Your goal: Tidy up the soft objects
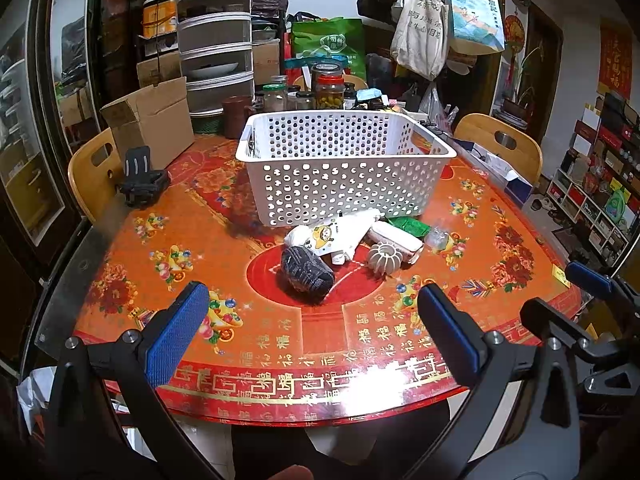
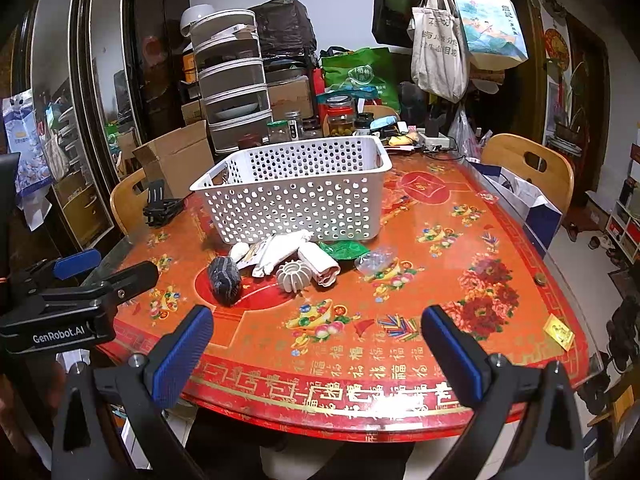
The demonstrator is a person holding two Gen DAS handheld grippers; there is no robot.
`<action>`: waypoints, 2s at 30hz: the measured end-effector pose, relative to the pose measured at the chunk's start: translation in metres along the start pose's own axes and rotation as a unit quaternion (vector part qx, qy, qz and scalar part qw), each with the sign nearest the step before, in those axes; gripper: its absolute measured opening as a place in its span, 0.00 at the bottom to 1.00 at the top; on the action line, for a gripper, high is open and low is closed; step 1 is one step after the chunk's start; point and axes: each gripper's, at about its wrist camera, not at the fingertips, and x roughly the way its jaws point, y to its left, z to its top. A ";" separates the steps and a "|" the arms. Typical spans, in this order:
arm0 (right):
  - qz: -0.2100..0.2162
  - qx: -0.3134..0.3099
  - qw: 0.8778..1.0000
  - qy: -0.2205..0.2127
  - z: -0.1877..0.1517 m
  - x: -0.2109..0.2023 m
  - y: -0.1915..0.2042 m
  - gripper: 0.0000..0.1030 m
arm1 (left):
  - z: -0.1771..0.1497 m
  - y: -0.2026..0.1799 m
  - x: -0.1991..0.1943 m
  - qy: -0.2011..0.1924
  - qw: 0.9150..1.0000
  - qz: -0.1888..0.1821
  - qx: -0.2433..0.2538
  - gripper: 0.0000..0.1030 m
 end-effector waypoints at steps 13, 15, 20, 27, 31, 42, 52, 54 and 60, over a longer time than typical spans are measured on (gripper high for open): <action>0.000 0.001 1.000 0.000 0.000 -0.001 0.000 1.00 | 0.000 0.000 0.001 0.002 1.000 0.000 -0.001 1.00; 0.001 0.001 1.000 0.000 0.000 -0.001 0.000 1.00 | 0.001 0.000 0.001 0.002 1.000 -0.001 -0.002 1.00; 0.001 0.000 1.000 0.000 0.001 -0.001 0.000 1.00 | 0.001 -0.001 0.002 0.002 1.000 0.000 -0.001 1.00; 0.002 0.000 1.000 0.000 0.000 -0.001 0.000 1.00 | 0.000 -0.001 0.002 0.003 1.000 -0.003 -0.001 1.00; 0.002 0.000 1.000 0.000 -0.001 -0.001 0.000 1.00 | 0.000 -0.001 0.002 0.003 1.000 -0.003 -0.001 1.00; 0.002 0.000 1.000 -0.001 -0.001 0.000 0.001 1.00 | -0.001 -0.001 0.002 0.003 1.000 -0.003 -0.001 1.00; 0.014 0.010 1.000 0.003 -0.003 0.004 -0.001 1.00 | -0.005 0.005 0.006 -0.010 1.000 -0.003 -0.004 1.00; 0.018 0.009 1.000 -0.001 -0.004 0.007 -0.002 1.00 | -0.006 0.011 0.003 -0.042 0.999 -0.011 -0.006 1.00; 0.011 0.003 1.000 -0.006 -0.006 0.032 -0.016 1.00 | 0.003 0.037 0.025 -0.062 0.998 -0.014 -0.013 1.00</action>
